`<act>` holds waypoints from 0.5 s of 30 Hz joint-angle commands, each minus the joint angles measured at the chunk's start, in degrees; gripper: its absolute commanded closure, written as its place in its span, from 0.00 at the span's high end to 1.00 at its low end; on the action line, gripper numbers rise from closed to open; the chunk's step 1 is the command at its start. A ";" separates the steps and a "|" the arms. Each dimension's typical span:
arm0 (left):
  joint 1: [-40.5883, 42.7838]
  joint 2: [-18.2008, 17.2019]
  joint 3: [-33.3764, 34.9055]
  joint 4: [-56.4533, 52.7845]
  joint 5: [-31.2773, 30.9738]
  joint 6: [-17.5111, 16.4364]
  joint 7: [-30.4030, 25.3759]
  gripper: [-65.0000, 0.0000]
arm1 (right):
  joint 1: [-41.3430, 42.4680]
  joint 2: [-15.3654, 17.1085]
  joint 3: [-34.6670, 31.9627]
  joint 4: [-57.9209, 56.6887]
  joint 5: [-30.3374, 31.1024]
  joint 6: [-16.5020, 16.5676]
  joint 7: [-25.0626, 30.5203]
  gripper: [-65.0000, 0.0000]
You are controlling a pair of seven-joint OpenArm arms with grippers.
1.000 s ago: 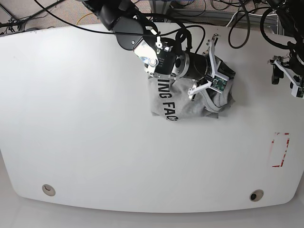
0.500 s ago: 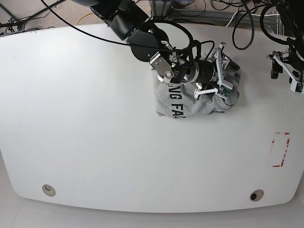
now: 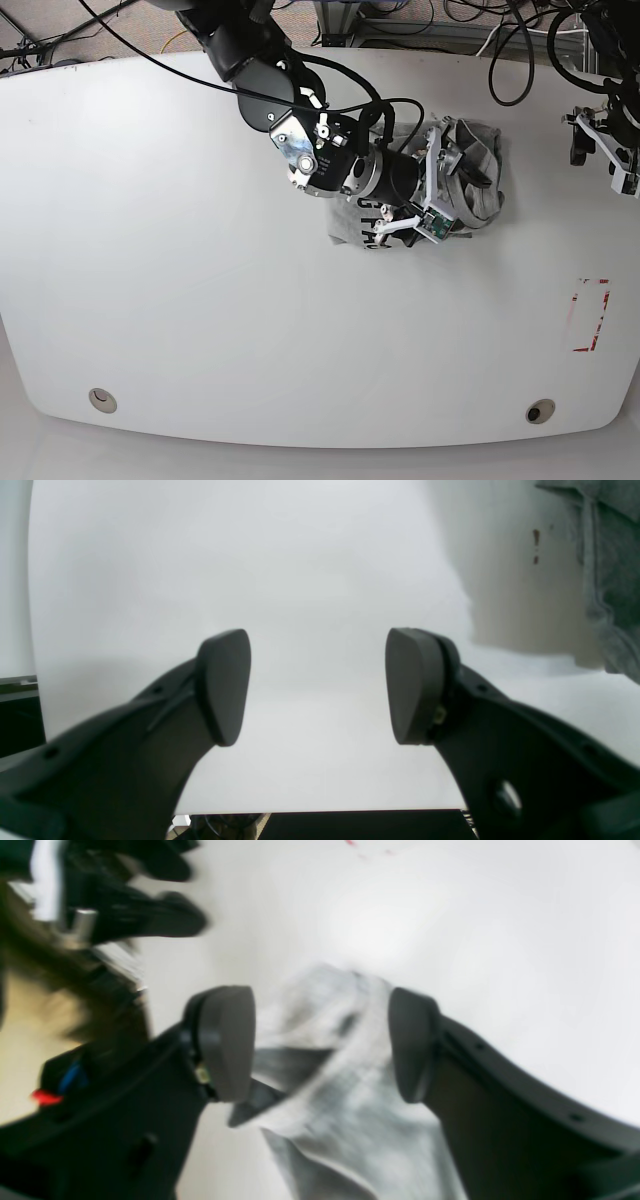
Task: Fold the T-shirt properly
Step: 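Flip the bundle over with the right gripper, exposing the printed lettering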
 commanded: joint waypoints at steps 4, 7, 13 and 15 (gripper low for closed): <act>-0.10 -0.83 -0.41 0.98 -0.44 -0.06 -0.79 0.60 | 5.73 -3.18 -0.22 -9.21 2.36 0.33 1.49 0.49; 0.43 -0.83 -0.41 0.98 -0.44 -0.06 -0.79 0.60 | 8.98 -4.06 -0.49 -17.83 3.76 0.33 5.35 0.41; 0.78 -0.83 -0.41 0.98 -0.53 -0.06 -0.79 0.60 | 14.25 -4.41 -3.65 -35.85 3.76 0.06 16.78 0.35; 0.78 -0.74 -0.23 0.98 -0.53 -0.06 -0.79 0.60 | 15.57 -4.41 -3.83 -41.56 3.76 -0.03 21.18 0.35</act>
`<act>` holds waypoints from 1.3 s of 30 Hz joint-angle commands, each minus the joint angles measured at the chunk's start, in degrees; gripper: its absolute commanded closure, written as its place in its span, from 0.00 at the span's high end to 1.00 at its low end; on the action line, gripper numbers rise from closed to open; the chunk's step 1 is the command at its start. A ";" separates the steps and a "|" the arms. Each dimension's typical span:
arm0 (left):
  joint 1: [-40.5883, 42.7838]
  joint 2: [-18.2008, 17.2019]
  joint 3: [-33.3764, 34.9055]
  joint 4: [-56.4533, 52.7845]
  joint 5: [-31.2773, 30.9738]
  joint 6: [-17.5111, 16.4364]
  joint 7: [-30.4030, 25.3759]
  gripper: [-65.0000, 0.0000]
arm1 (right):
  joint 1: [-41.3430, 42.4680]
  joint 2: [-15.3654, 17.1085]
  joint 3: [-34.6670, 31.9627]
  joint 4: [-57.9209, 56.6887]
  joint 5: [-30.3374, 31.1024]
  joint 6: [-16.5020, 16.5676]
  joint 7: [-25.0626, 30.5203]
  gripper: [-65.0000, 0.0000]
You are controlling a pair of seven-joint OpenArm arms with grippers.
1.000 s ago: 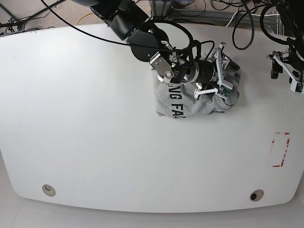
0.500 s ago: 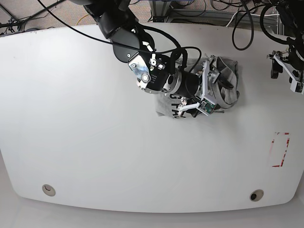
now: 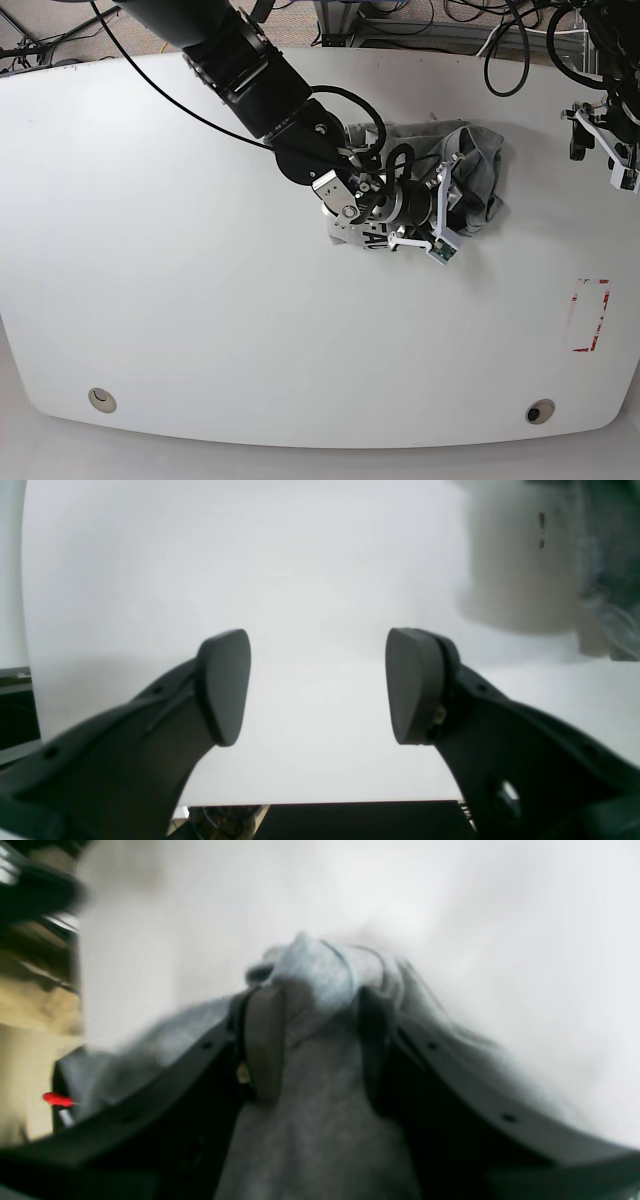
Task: Fold the T-shirt properly
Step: 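Flip the bundle over with the right gripper, exposing the printed lettering, then grasp the bundle's two ends with both grippers and square it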
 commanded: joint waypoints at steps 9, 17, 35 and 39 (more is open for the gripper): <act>-0.71 -0.89 3.99 2.04 -0.88 -0.06 -0.79 0.60 | 2.30 -0.27 9.51 5.18 0.90 0.26 -3.04 0.36; -4.05 1.22 14.71 6.61 -0.79 -0.06 -0.79 0.60 | -1.92 2.89 18.30 24.78 0.82 0.26 -17.46 0.36; -10.29 10.18 33.97 4.94 3.78 -0.06 -0.70 0.60 | -6.14 15.64 19.54 21.44 0.38 3.51 -14.03 0.35; -10.03 9.66 34.41 3.27 8.09 -0.06 -0.70 0.60 | -6.14 15.99 19.54 15.11 0.29 5.27 -11.48 0.35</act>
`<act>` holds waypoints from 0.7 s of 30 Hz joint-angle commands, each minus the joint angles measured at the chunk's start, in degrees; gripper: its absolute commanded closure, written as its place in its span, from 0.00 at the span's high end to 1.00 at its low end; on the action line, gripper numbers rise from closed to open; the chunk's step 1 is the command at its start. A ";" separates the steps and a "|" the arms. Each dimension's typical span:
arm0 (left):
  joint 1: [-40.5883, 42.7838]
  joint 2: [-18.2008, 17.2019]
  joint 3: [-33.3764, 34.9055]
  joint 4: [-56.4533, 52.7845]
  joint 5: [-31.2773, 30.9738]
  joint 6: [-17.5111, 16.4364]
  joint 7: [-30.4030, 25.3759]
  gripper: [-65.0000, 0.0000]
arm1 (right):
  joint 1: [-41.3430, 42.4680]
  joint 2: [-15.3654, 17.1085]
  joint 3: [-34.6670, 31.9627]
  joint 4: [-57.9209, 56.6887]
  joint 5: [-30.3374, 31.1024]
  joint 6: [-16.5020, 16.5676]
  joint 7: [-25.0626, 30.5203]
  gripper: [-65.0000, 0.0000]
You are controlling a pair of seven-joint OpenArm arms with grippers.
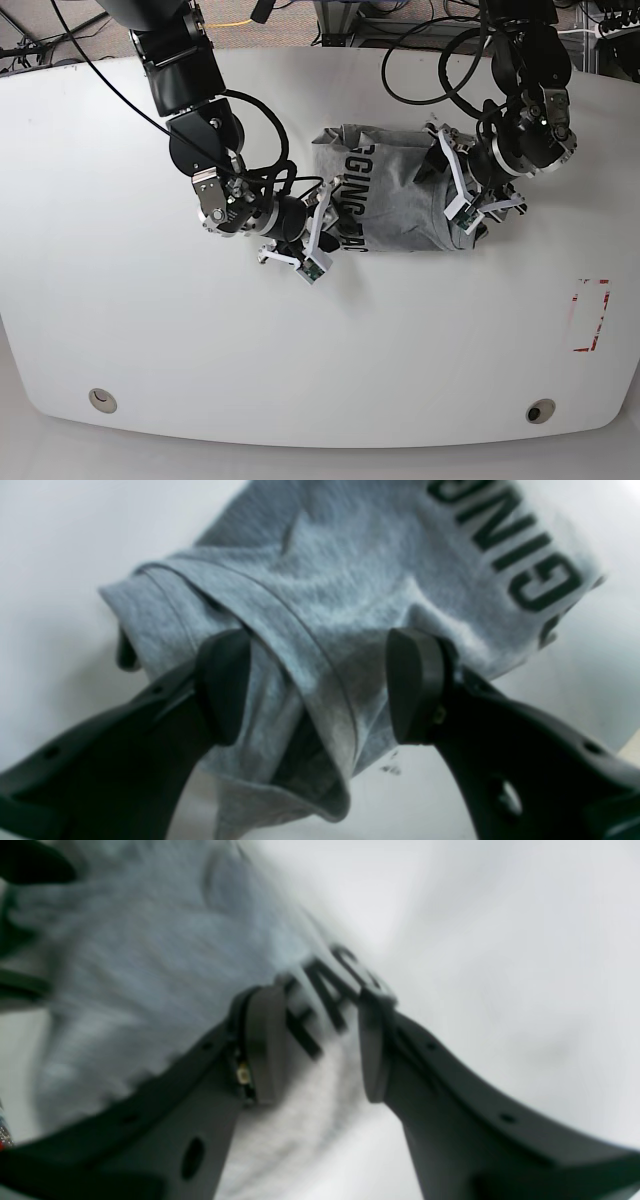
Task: Fold the T-shirt properly
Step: 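Grasp the bundle's two ends with both grippers and square it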
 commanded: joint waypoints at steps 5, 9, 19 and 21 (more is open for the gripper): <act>-0.78 -4.57 -0.30 -3.79 2.52 -0.03 -1.18 0.60 | 0.68 0.56 0.30 -9.00 0.07 0.62 7.58 0.35; -3.33 -7.65 -0.22 -12.14 3.14 -0.03 -4.79 0.60 | -0.82 1.97 0.30 -10.32 -0.02 0.62 10.40 0.35; -11.07 -14.68 -0.22 -27.53 5.07 -0.03 -15.07 0.60 | -7.15 3.81 0.30 -3.03 0.07 0.35 10.57 0.35; -12.48 -15.91 -0.30 -26.38 4.98 -0.03 -15.07 0.60 | -8.38 3.81 0.30 -1.27 0.07 0.00 10.57 0.35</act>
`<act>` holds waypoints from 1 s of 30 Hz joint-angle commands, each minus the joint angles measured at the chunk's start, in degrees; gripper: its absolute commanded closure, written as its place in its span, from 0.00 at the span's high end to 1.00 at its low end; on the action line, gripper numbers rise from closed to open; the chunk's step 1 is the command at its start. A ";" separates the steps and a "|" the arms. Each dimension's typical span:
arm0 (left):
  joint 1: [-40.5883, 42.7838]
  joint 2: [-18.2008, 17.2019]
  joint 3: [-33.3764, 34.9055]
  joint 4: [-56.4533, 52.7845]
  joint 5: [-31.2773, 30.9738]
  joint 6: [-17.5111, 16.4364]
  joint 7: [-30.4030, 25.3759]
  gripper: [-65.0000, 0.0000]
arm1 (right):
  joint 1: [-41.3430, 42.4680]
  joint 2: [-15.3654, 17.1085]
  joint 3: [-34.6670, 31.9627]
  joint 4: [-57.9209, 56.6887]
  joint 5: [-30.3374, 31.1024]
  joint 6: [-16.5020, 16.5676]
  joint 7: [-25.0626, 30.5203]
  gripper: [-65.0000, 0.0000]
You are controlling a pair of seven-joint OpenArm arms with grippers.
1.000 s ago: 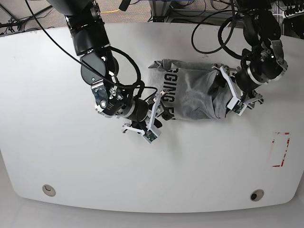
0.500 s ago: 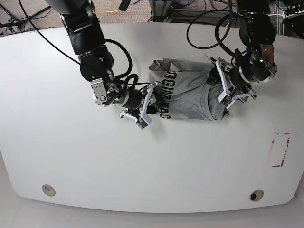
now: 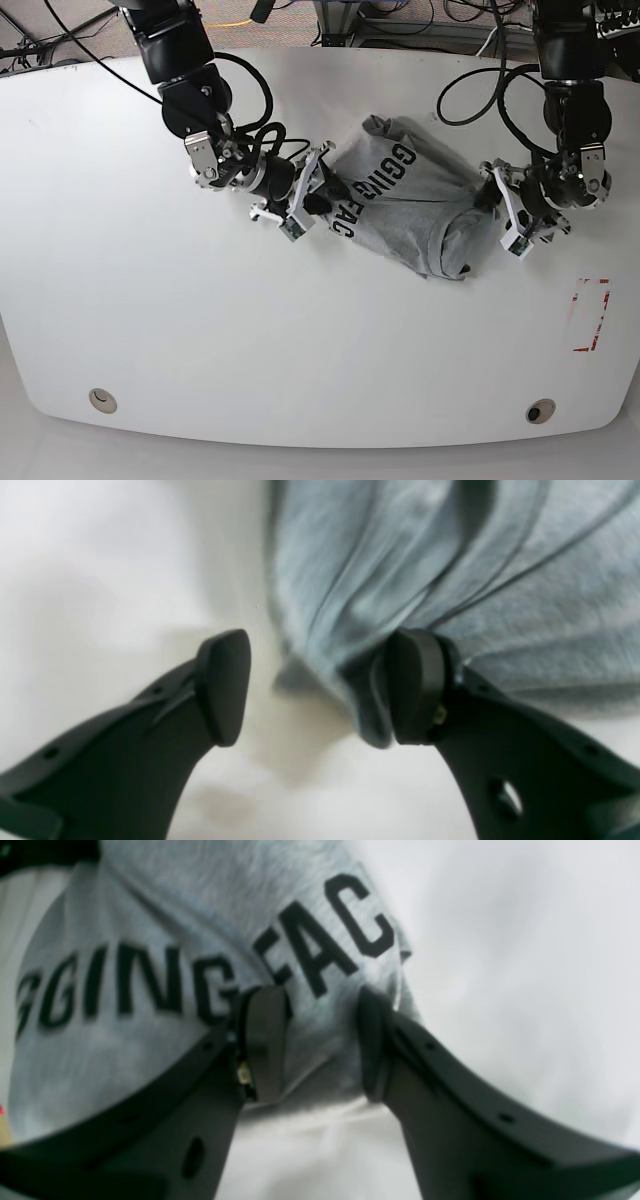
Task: Fold the T-shirt properly
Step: 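Grasp the bundle's two ends with both grippers and square it, then rotate the bundle with both grippers, turning the lettered side around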
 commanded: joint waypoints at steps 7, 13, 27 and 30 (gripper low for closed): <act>-0.10 -3.70 -5.55 14.32 -2.40 0.58 2.93 0.60 | -6.00 -3.29 0.26 13.68 -0.50 -2.00 -8.05 0.35; 2.28 -0.27 -6.87 23.11 -4.33 0.58 10.05 0.60 | -6.26 -4.79 0.70 21.94 -0.50 -2.26 -13.41 0.35; 11.07 15.64 -2.39 26.10 -2.40 0.58 11.81 0.60 | -1.25 -2.68 2.28 13.59 -0.50 -2.09 -13.85 0.35; 13.00 16.43 -1.69 24.95 1.64 0.58 11.55 0.60 | -1.95 -2.76 2.28 11.74 -0.50 -2.00 -12.88 0.34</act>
